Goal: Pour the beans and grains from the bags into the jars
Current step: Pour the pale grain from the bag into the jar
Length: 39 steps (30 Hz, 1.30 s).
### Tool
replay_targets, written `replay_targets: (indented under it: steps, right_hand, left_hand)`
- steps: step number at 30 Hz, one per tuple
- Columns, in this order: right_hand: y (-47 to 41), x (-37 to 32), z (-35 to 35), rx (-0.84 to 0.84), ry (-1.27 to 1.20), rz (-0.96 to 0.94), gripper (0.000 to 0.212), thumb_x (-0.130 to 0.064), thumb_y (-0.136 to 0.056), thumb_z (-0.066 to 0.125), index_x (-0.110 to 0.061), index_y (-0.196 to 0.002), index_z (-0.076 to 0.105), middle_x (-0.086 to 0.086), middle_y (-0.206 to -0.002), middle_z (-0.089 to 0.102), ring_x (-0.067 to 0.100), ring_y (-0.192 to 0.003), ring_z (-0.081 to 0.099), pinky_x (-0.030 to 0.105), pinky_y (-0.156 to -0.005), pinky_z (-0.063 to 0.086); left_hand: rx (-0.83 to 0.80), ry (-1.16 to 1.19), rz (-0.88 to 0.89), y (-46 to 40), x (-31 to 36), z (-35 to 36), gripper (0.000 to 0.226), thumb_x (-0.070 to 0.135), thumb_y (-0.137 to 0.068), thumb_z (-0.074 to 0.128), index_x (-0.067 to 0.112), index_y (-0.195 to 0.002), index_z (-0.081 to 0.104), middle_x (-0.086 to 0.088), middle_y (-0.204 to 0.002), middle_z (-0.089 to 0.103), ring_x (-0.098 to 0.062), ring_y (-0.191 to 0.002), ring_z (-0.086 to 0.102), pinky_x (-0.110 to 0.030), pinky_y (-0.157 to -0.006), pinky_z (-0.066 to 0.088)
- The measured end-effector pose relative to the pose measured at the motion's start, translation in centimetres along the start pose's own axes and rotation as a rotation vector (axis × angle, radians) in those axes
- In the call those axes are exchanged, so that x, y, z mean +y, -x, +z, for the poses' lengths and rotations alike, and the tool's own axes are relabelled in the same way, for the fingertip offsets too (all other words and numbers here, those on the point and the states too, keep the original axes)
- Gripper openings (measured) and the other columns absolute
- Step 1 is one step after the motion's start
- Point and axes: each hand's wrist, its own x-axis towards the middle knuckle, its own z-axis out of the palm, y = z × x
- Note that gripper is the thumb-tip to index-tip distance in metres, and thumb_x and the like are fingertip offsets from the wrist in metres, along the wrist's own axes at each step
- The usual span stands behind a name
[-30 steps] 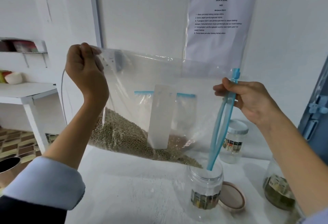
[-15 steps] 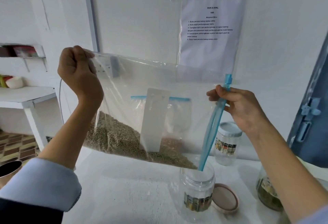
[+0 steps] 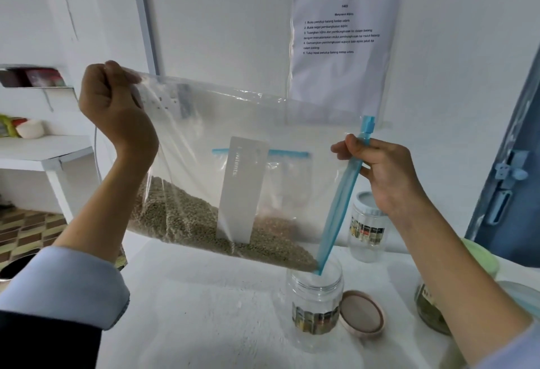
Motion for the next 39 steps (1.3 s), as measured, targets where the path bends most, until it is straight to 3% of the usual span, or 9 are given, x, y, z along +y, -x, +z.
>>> replay_targets:
  steps: [6, 13, 22, 29, 32, 39]
  right_hand:
    - [-0.2, 0.1, 0.4, 0.003, 0.004, -0.017, 0.015, -0.019, -0.089, 0.063, -0.01, -0.08, 0.072, 0.001, -0.082, 0.073, 0.011, -0.077, 0.066, 0.029, -0.085, 0.051]
    - [-0.2, 0.1, 1.2, -0.059, 0.01, -0.037, 0.018, -0.02, -0.091, 0.06, -0.012, -0.08, 0.071, -0.004, -0.079, 0.074, 0.01, -0.078, 0.067, 0.025, -0.078, 0.05]
    - [-0.2, -0.8, 2.7, -0.008, 0.056, -0.091, 0.028, -0.025, -0.095, 0.056, -0.013, -0.074, 0.07, -0.001, -0.081, 0.073, 0.013, -0.078, 0.064, 0.029, -0.088, 0.048]
    - [-0.1, -0.7, 2.8, -0.079, 0.052, -0.075, 0.027, -0.025, -0.095, 0.055, -0.013, -0.076, 0.07, -0.005, -0.08, 0.073, 0.009, -0.08, 0.065, 0.027, -0.084, 0.048]
    - [-0.1, -0.6, 3.0, -0.021, 0.044, -0.085, 0.028, -0.024, -0.094, 0.056, -0.014, -0.072, 0.07, -0.007, -0.078, 0.073, 0.008, -0.077, 0.065, 0.029, -0.086, 0.048]
    - [-0.1, -0.7, 3.4, -0.023, 0.024, -0.08, 0.028, -0.024, -0.094, 0.057, -0.013, -0.072, 0.07, -0.006, -0.076, 0.073, 0.01, -0.077, 0.066, 0.029, -0.086, 0.048]
  left_hand:
    - [-0.007, -0.003, 0.012, -0.1, 0.6, 0.0, 0.035, 0.004, -0.094, 0.04, 0.02, -0.064, 0.046, 0.017, -0.049, 0.052, 0.001, -0.044, 0.038, -0.012, -0.05, 0.031]
    - [0.004, -0.033, 0.056, -0.1, 1.0, -0.2, 0.037, 0.001, -0.095, 0.039, 0.023, -0.065, 0.044, 0.022, -0.05, 0.054, 0.006, -0.05, 0.045, -0.009, -0.056, 0.035]
    - [0.047, -0.057, 0.067, -0.7, 1.0, -1.0, 0.038, 0.002, -0.094, 0.039, 0.023, -0.063, 0.041, 0.023, -0.049, 0.052, 0.005, -0.051, 0.043, -0.01, -0.057, 0.033]
    - [0.046, -0.064, 0.082, -0.6, 1.0, -1.6, 0.034, 0.004, -0.094, 0.038, 0.023, -0.065, 0.043, 0.023, -0.051, 0.054, 0.006, -0.052, 0.044, -0.01, -0.058, 0.034]
    - [0.044, -0.1, 0.089, -0.6, 1.1, -1.7, 0.031, 0.009, -0.093, 0.038, 0.023, -0.065, 0.042, 0.024, -0.052, 0.054, 0.006, -0.052, 0.043, -0.01, -0.058, 0.033]
    - [0.058, -0.113, 0.094, -0.4, 0.9, -2.0, 0.038, 0.0, -0.095, 0.036, 0.025, -0.066, 0.037, 0.027, -0.05, 0.051, 0.008, -0.051, 0.042, -0.009, -0.056, 0.033]
